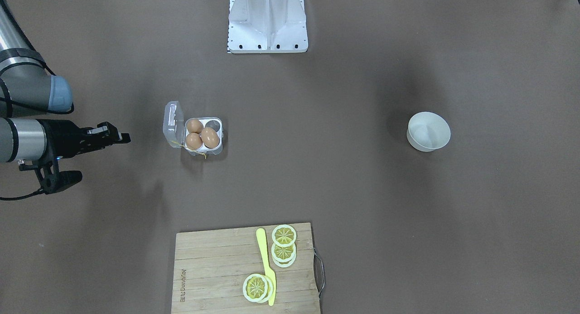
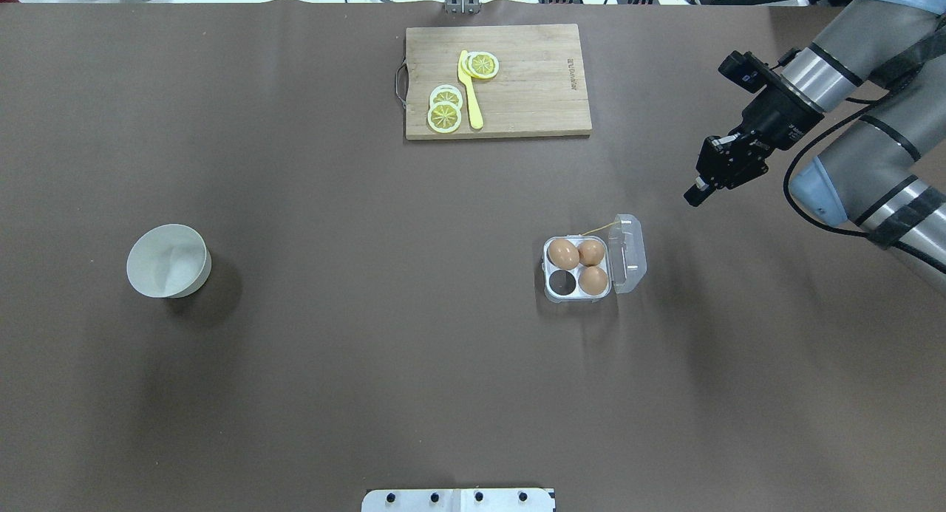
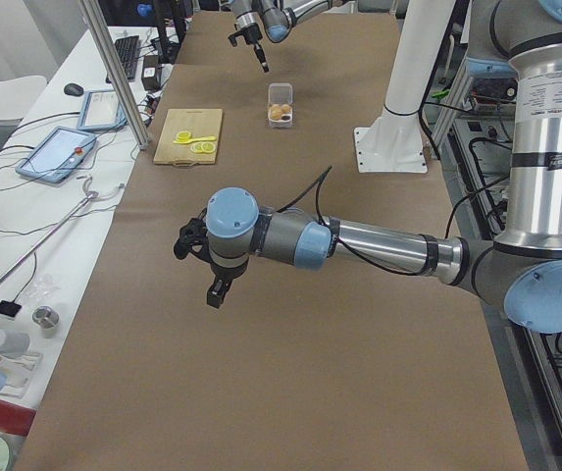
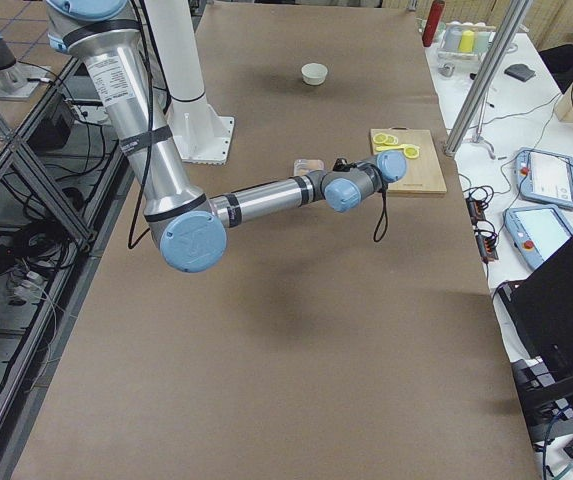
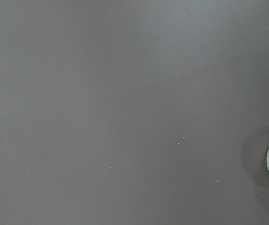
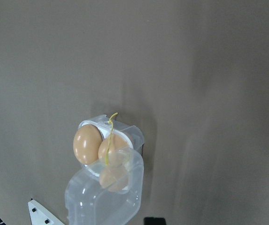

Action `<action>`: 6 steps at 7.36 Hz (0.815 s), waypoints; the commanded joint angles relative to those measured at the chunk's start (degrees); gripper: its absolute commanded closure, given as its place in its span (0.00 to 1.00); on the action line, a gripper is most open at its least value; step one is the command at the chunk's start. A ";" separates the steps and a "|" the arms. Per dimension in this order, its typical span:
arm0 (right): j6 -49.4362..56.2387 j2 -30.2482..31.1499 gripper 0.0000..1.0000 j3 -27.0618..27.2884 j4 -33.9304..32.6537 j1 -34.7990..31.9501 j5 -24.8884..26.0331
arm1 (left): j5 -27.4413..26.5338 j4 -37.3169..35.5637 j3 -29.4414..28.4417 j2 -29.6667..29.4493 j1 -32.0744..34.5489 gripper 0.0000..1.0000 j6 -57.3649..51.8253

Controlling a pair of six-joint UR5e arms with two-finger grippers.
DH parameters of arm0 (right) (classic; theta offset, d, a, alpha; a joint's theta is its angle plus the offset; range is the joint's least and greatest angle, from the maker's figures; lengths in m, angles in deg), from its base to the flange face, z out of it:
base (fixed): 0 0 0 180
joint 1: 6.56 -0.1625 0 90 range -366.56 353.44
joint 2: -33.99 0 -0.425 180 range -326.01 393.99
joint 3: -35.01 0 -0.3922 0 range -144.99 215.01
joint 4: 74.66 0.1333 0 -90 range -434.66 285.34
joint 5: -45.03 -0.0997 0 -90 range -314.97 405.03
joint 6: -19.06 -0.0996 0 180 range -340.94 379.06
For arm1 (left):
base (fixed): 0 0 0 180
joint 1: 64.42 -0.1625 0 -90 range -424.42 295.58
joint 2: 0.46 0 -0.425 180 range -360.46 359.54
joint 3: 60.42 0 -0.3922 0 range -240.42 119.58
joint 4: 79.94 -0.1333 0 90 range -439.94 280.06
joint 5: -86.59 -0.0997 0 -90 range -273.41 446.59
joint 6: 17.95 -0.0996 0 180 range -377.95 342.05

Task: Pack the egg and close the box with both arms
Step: 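Move the right gripper toward the open lid of the egg box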

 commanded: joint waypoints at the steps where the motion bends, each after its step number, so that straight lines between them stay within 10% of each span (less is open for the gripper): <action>1: -3.39 -2.29 0.88 -0.24 -0.10 2.79 1.32 | 0.00 0.00 0.01 -0.08 0.05 0.03 0.00; 6: -4.99 -4.05 0.87 -1.11 -0.10 7.11 3.97 | 0.00 0.00 -0.08 -0.08 0.05 0.03 0.00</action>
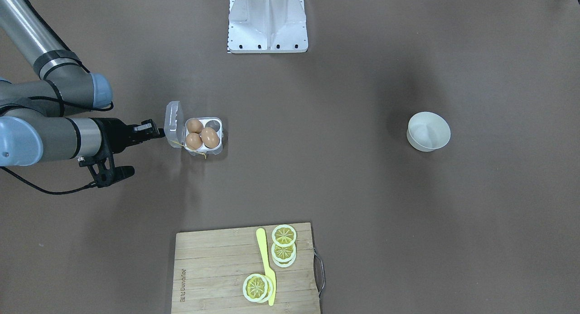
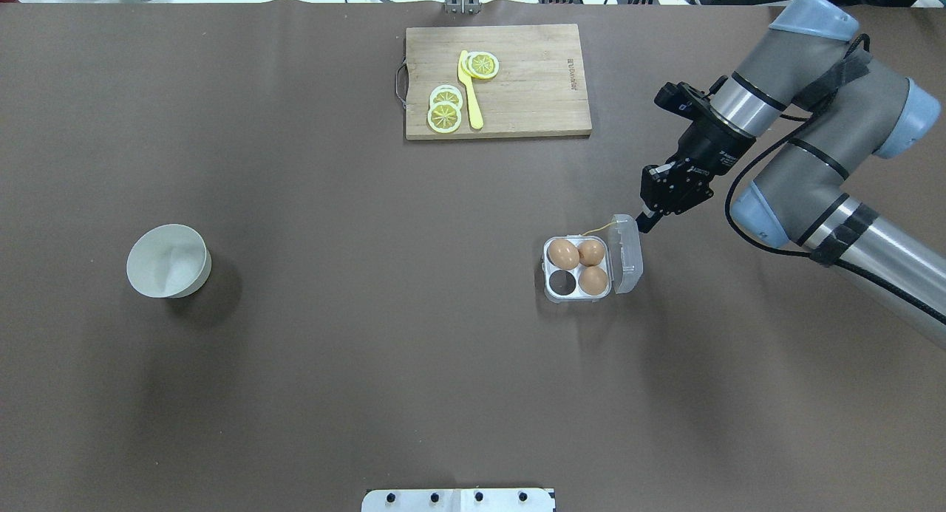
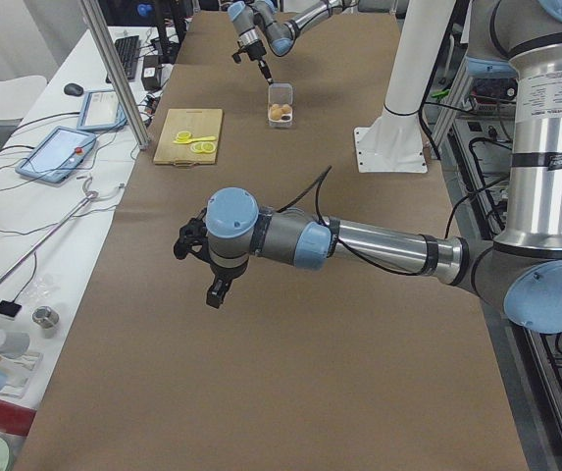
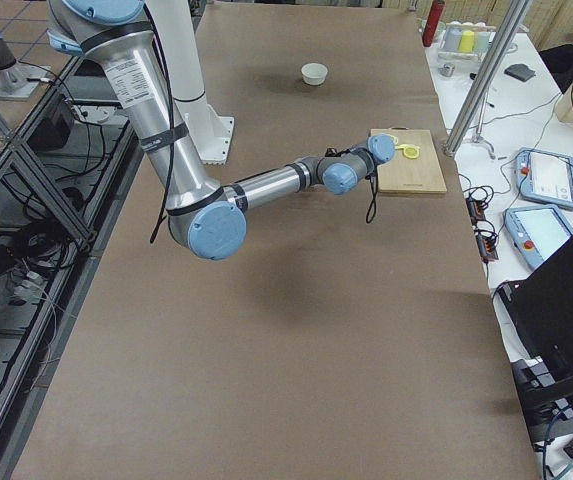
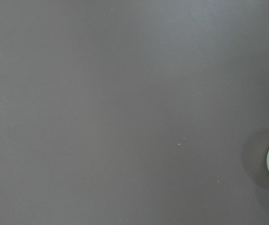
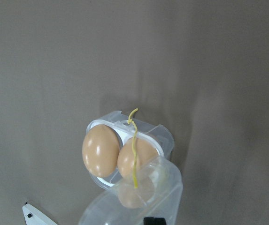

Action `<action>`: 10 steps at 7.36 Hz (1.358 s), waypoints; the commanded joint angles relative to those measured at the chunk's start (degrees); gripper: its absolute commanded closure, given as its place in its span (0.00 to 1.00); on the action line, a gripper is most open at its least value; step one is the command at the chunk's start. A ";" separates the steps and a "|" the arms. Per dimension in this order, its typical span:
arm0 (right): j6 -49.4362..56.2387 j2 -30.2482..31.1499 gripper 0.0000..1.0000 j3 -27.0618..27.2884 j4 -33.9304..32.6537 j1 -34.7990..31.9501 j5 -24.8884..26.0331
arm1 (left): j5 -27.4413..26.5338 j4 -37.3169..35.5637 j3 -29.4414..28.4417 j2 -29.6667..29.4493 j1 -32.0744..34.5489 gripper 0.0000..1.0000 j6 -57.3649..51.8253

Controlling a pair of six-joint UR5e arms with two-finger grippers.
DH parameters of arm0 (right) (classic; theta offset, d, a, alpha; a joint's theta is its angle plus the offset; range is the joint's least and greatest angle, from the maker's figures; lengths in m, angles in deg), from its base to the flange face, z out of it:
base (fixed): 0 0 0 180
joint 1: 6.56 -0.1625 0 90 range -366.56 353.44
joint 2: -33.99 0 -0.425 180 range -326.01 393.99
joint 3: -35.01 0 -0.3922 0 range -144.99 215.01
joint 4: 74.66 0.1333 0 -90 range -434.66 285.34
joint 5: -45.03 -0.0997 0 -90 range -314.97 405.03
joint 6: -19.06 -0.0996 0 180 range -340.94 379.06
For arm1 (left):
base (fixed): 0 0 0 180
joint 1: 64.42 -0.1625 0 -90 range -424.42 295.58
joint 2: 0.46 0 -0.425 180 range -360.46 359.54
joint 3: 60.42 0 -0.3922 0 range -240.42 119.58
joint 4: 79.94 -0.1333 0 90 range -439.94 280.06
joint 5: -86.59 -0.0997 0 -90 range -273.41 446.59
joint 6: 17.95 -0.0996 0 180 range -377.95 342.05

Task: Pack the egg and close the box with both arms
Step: 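Push the clear lid over the eggs with the right gripper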

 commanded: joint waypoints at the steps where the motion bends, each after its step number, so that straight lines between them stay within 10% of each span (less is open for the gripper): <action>1: -0.63 -1.13 0.88 -0.49 0.00 1.32 0.28 | 0.00 0.04 0.00 0.00 0.26 0.03 0.00; 7: -4.50 -5.89 0.84 -1.90 0.26 1.24 0.80 | 0.00 0.04 -0.09 0.18 0.79 0.03 0.00; 8: -4.68 -5.89 0.73 -1.29 0.35 -0.85 3.15 | 0.00 0.04 -0.09 0.18 0.79 0.03 0.00; 9: -4.50 -5.28 0.31 -1.28 1.13 -2.18 3.44 | 0.00 0.04 -0.09 0.18 0.79 0.03 0.00; 10: -4.68 -3.97 0.22 -1.28 3.23 -3.24 4.22 | -0.09 0.04 -0.18 0.18 0.79 0.03 -0.09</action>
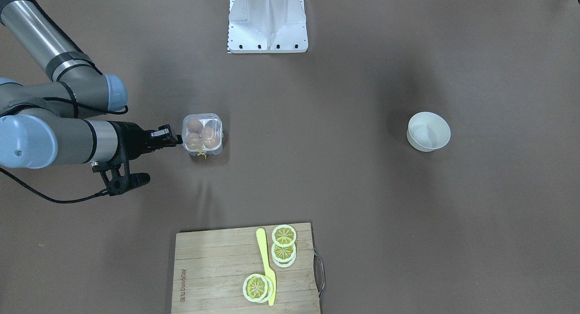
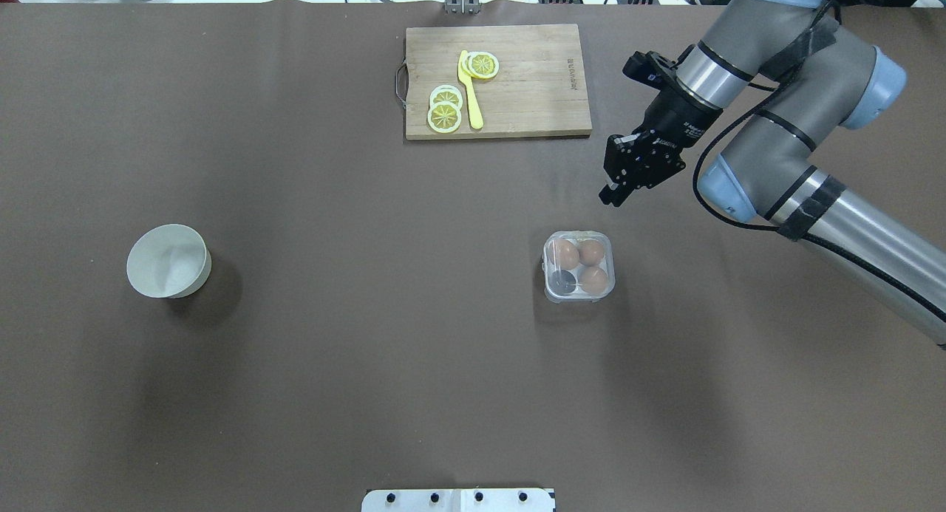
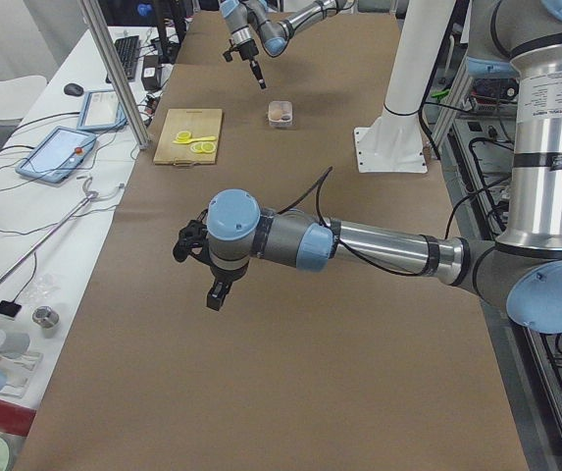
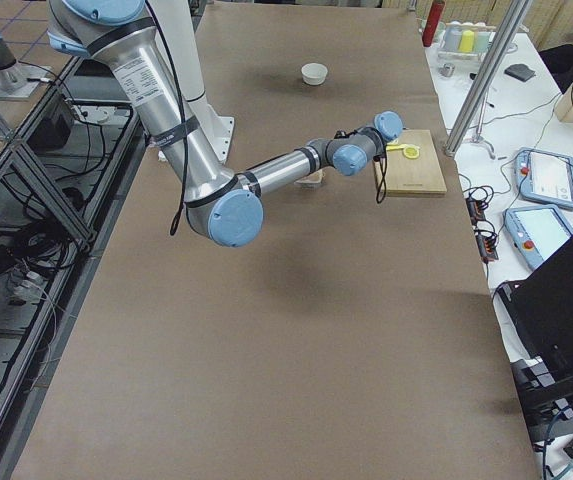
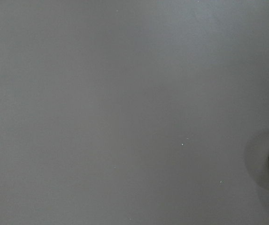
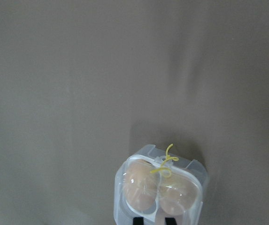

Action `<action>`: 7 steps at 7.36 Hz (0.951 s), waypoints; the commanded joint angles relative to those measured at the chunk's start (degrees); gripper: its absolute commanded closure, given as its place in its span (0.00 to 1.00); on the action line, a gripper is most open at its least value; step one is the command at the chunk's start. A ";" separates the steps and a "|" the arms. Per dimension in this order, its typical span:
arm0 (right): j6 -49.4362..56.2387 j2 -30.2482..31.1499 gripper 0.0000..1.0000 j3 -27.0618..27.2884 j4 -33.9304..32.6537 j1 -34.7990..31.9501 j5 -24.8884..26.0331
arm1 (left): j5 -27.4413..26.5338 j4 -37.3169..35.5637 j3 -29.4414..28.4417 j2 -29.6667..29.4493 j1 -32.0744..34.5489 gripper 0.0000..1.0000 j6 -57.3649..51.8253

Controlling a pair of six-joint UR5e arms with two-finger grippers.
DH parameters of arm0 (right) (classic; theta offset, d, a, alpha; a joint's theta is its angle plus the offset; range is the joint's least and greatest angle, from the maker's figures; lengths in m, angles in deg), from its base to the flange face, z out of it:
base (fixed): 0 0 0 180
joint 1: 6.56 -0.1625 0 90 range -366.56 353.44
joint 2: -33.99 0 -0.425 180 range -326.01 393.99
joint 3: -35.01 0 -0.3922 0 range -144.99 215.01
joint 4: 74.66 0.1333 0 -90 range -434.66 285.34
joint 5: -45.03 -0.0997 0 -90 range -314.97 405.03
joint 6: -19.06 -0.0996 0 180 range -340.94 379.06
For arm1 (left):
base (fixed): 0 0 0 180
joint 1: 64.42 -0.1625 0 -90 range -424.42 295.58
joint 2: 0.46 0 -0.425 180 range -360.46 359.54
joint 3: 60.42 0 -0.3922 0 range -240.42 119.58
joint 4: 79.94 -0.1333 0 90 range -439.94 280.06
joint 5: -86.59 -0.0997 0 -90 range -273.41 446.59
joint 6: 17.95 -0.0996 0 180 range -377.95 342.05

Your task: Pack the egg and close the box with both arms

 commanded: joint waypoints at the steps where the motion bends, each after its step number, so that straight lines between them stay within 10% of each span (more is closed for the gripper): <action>1: -0.10 2.23 0.12 0.07 2.55 -3.03 0.95 | -0.07 0.00 -0.06 0.00 0.00 0.03 -0.07; 7: 8.83 14.78 0.01 0.33 3.17 -15.15 7.61 | 0.02 0.09 0.29 1.50 0.18 0.03 -1.12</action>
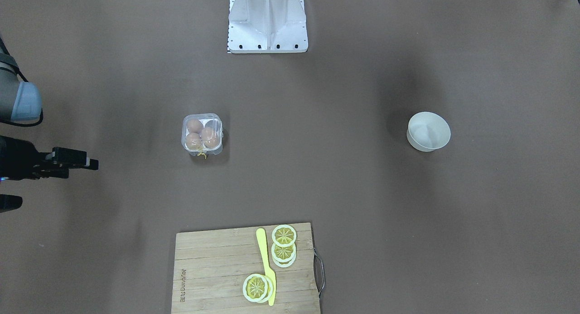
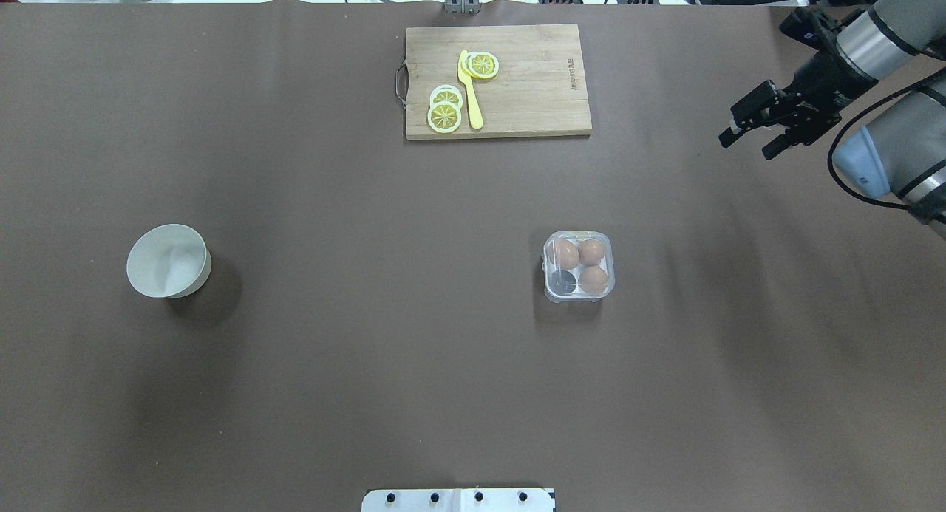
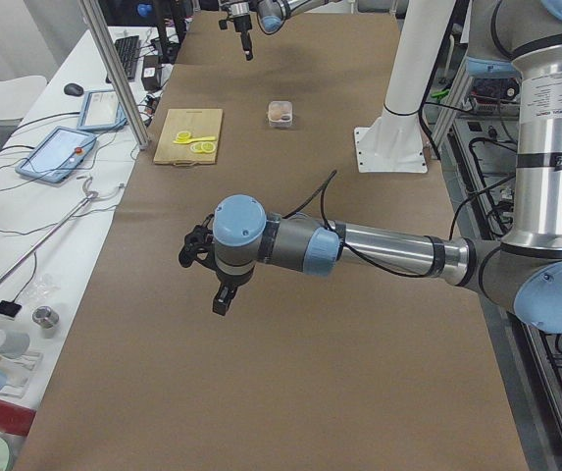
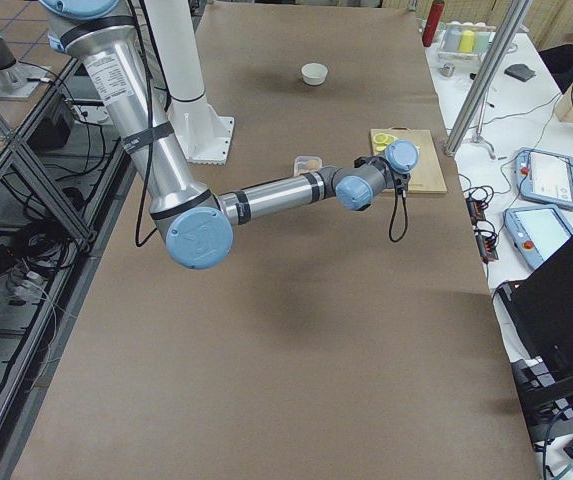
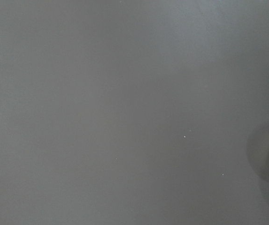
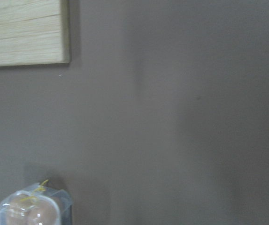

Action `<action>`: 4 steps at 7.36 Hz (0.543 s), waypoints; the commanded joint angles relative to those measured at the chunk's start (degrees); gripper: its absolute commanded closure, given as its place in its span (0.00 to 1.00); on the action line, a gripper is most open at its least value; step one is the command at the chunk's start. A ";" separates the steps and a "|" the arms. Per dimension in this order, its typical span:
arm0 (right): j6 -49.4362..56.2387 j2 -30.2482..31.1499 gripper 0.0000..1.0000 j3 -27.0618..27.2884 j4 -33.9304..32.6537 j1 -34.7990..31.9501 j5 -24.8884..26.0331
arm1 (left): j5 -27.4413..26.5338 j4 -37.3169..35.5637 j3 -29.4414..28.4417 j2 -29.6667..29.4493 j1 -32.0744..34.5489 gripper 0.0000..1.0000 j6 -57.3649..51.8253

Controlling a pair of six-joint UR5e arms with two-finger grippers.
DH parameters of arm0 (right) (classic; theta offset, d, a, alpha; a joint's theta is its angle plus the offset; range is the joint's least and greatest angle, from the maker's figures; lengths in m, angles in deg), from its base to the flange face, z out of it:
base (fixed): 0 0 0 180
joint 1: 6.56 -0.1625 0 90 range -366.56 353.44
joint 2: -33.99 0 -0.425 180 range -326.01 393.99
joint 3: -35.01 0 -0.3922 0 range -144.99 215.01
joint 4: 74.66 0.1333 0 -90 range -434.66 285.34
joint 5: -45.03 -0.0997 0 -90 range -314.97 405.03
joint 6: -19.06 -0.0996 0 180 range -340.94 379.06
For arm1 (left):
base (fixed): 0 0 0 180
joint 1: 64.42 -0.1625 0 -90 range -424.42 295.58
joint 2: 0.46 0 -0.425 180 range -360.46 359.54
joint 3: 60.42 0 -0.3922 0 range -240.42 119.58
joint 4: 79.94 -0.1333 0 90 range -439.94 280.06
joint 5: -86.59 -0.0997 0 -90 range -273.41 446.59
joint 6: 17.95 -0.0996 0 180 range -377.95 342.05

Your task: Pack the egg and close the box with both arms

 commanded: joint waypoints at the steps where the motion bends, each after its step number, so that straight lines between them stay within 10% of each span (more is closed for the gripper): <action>1: 5.84 5.75 0.00 -0.24 -0.18 -5.31 6.09 | 0.00 0.00 -0.25 0.02 0.00 0.03 -0.65; 4: 19.69 14.27 0.00 -1.38 -0.27 -11.99 13.05 | 0.00 0.00 -0.34 0.11 -0.08 0.03 -0.65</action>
